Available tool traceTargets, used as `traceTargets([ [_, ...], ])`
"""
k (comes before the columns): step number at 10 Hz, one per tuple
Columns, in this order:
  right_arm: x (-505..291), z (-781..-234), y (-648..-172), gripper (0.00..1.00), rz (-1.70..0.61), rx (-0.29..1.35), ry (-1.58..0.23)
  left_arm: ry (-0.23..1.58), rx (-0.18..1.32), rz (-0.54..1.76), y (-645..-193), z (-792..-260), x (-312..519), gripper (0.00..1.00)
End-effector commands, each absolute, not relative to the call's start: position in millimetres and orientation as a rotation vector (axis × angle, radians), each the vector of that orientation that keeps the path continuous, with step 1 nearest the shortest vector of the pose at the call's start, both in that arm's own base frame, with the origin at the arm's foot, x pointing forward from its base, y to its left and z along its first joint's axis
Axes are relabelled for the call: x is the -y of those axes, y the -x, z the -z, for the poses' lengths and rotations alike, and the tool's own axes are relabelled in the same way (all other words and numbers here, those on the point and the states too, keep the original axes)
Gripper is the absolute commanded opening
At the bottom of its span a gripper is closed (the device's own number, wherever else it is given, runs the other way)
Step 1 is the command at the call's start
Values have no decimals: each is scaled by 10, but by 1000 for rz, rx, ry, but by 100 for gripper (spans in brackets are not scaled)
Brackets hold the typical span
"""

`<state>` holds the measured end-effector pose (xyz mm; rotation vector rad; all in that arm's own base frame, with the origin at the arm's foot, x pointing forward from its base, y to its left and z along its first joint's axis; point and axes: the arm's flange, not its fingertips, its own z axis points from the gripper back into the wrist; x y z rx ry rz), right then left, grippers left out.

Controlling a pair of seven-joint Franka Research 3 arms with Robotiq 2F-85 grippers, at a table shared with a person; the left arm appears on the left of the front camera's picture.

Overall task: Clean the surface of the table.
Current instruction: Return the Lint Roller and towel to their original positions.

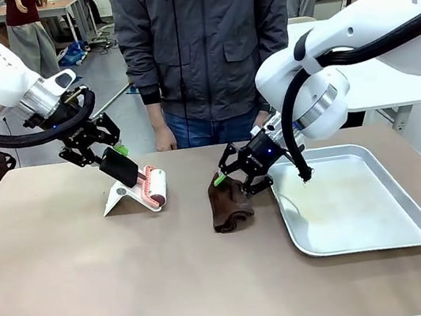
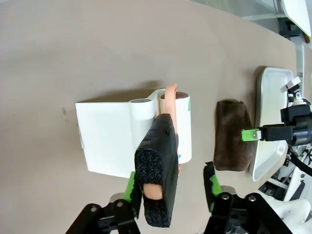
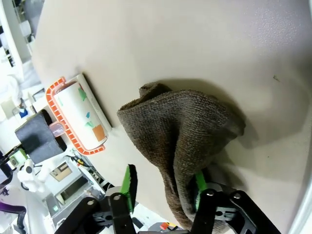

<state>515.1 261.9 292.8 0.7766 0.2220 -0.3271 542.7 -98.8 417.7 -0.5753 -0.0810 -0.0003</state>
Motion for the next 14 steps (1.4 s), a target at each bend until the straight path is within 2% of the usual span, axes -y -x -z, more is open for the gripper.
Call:
traceTargets([
  [1,-2674,-2999,-5198,100,324,-226,-761,543,97,-26,-5402,-4225,973,100],
  [5,-2817,-3241,-5129,100,283,-201,-577,493,118,-29,-5288,-4262,795,100],
  [8,-2990,-3556,-5101,100,231,-172,-464,493,172,-30,-5040,-4430,648,100],
  [13,-2885,-3988,-4842,100,182,-124,-532,594,273,3,-4477,-4710,412,100],
  [14,-2796,-4020,-4776,100,132,-224,-656,619,287,-26,-4317,-4776,372,100],
])
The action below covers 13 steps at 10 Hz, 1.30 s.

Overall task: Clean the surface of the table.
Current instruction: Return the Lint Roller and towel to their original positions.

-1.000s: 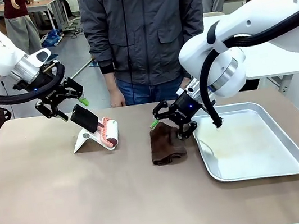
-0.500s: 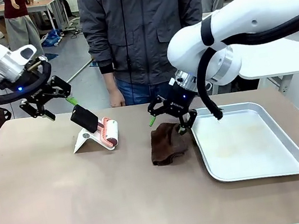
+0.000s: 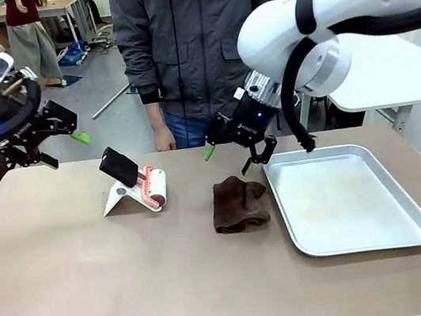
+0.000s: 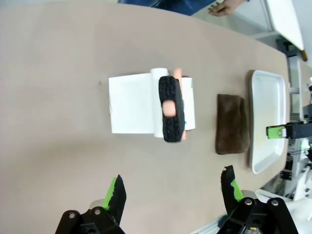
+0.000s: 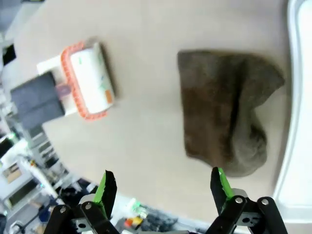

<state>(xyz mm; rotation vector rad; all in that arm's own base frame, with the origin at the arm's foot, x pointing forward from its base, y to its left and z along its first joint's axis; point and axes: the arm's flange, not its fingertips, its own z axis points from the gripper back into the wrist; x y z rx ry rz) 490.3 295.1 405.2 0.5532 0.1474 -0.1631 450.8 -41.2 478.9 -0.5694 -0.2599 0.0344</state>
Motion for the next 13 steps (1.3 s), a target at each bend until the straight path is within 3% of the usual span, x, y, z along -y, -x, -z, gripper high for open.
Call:
traceTargets([
  [1,-2679,-4015,-4759,100,73,-325,-787,691,285,22,-4165,-4805,364,100],
  [4,-2367,-3834,-4477,100,-85,-475,-1162,945,126,161,-3954,-4682,192,100],
  [6,-2138,-3715,-4178,100,-96,-439,-1327,1125,60,132,-3899,-4538,-121,100],
  [8,-1777,-3709,-3803,100,-17,-262,-1387,1180,125,-3,-3791,-4428,-584,100],
  [10,-1349,-3741,-3551,100,-16,-117,-1449,1190,176,87,-3648,-4328,-931,100],
  [13,-749,-3636,-3292,100,152,193,-1571,1244,247,-18,-3543,-4181,-1227,100],
])
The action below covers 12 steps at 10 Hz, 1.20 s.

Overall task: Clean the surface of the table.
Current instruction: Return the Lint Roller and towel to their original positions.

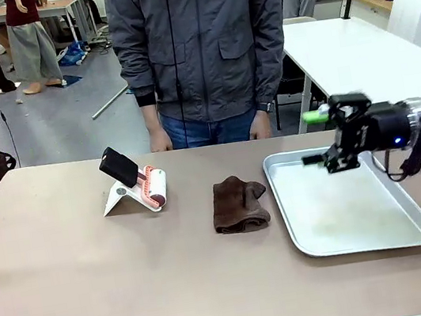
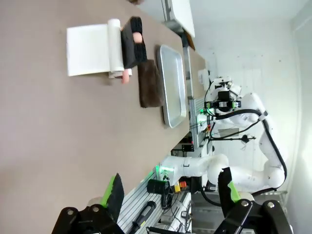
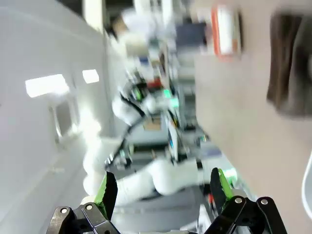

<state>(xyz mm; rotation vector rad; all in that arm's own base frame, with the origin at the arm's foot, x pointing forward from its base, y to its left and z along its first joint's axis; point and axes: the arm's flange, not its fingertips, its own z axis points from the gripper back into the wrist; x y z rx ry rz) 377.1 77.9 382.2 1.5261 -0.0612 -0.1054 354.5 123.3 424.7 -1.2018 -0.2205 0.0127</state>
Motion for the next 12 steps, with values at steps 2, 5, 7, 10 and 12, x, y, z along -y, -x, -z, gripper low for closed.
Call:
traceTargets([
  [2,-580,-3554,-3143,100,230,326,-1606,1213,218,-62,-3610,-4125,-1205,100],
  [5,-410,-3781,-3920,100,227,227,-1586,1206,222,-33,-3538,-4199,-1281,100],
  [7,-410,-3781,-3920,100,227,227,-1586,1206,222,-33,-3538,-4199,-1281,100],
  [10,-410,-3781,-3920,100,227,227,-1586,1206,222,-33,-3538,-4199,-1281,100],
  [12,-410,-3781,-3920,100,227,227,-1586,1206,222,-33,-3538,-4199,-1281,100],
])
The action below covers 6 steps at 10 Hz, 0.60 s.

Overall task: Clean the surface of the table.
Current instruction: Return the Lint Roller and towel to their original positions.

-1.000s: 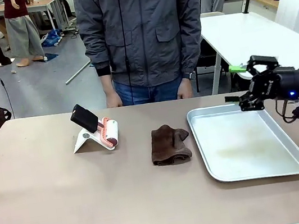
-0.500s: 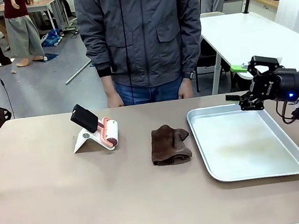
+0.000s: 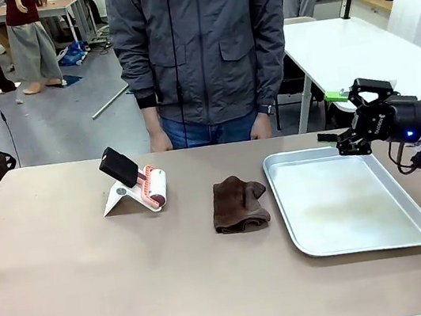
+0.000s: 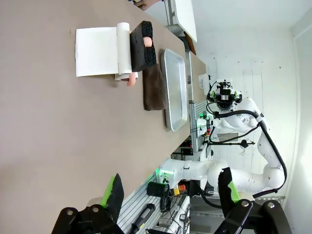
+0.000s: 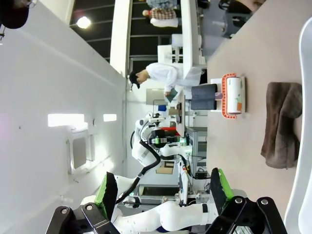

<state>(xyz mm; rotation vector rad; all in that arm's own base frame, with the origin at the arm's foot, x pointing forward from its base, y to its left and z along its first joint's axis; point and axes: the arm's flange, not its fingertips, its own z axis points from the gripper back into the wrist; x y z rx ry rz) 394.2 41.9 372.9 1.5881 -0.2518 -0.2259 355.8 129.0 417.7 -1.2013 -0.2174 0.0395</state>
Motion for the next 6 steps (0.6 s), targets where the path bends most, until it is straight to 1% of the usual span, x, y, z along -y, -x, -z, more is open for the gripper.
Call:
traceTargets([
  [1,-410,-3781,-3920,100,227,227,-1586,1206,222,-33,-3538,-4199,-1281,100],
  [6,-410,-3781,-3920,100,227,227,-1586,1206,222,-33,-3538,-4199,-1281,100],
])
